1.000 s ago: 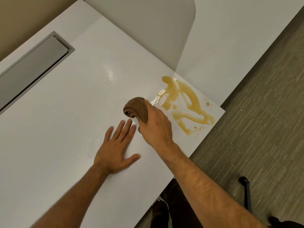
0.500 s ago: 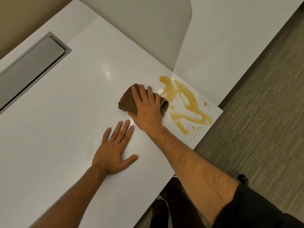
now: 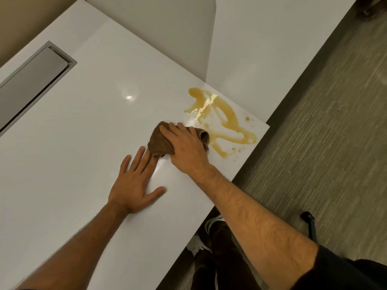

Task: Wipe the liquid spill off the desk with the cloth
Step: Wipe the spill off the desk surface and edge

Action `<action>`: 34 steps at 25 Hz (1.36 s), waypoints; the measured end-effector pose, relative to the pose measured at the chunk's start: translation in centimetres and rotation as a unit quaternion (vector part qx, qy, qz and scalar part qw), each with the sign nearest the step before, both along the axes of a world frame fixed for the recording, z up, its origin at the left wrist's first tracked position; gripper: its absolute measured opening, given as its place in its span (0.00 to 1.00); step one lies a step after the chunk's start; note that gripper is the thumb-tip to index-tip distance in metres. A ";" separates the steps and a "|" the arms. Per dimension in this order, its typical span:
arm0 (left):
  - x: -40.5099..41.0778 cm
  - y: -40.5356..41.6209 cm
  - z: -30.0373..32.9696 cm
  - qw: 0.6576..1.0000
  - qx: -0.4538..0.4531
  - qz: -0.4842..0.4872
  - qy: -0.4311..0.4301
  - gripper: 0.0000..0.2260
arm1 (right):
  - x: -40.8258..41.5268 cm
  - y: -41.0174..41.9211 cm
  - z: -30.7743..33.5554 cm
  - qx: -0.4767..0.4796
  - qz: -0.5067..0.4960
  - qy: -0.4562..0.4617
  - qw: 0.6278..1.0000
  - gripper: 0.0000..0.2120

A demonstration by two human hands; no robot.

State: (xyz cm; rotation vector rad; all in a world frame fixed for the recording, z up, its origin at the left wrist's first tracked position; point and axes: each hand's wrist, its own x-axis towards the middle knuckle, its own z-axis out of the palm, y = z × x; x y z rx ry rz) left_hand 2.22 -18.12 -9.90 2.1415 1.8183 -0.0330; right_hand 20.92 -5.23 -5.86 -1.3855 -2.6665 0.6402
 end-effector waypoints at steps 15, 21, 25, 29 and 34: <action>0.1 -0.3 0.3 1.000 0.008 -0.005 0.012 0.43 | 9.7 -8.8 1.9 -0.214 -0.038 0.061 0.974 0.36; 0.0 0.0 0.3 1.000 0.012 -0.002 0.012 0.43 | 12.5 -7.3 4.7 -0.209 -0.250 0.246 0.913 0.37; 0.2 -0.7 0.3 1.000 0.008 0.001 0.012 0.43 | 11.5 -6.9 2.7 -0.081 -0.282 -0.013 0.956 0.41; 0.4 -0.5 0.1 1.000 0.017 0.002 0.013 0.42 | 8.8 -8.1 0.0 -0.046 -0.292 -0.128 0.947 0.48; 0.4 -0.2 0.2 1.000 0.012 -0.006 0.010 0.42 | 7.2 -7.4 -0.9 0.006 -0.287 -0.139 0.948 0.49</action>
